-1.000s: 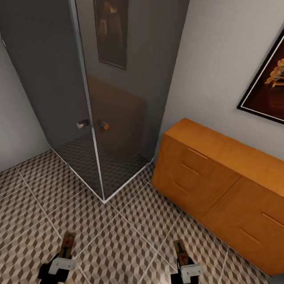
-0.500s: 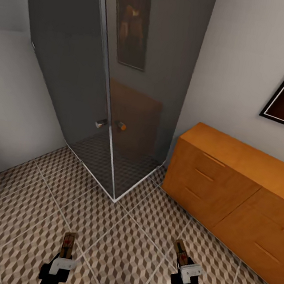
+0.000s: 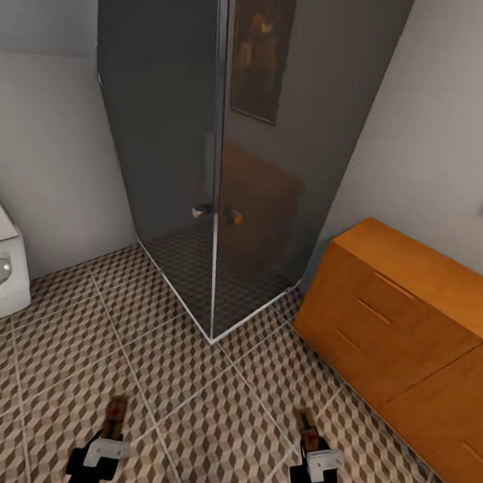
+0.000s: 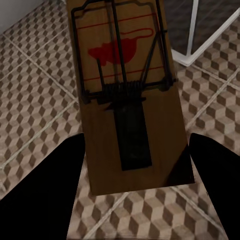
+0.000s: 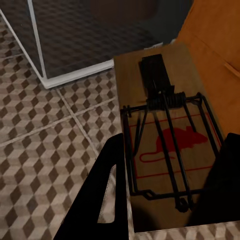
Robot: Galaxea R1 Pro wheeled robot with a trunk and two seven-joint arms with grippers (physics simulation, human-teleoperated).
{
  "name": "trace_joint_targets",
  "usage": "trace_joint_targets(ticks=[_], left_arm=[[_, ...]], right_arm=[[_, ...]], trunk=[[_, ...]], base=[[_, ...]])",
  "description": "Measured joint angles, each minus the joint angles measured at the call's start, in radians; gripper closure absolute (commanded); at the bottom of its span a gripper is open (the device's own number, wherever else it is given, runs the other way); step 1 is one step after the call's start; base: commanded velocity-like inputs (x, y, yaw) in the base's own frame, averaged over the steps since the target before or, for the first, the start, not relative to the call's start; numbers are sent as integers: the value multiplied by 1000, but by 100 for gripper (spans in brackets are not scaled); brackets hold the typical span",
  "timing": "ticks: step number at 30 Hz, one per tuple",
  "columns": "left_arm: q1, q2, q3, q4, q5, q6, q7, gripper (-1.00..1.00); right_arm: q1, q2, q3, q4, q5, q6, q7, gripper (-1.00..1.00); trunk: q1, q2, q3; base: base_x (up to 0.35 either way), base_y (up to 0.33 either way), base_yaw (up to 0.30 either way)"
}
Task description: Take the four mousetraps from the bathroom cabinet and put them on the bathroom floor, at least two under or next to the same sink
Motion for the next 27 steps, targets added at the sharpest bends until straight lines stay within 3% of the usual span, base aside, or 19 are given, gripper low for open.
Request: trace_joint_targets(ticks=[27], left_arm=[[0, 0, 0, 0, 0, 0, 0, 100]], right_arm=[[0, 0, 0, 1, 0, 1, 0, 100]], trunk=[[0, 0, 0]], base=[[0, 0, 220]])
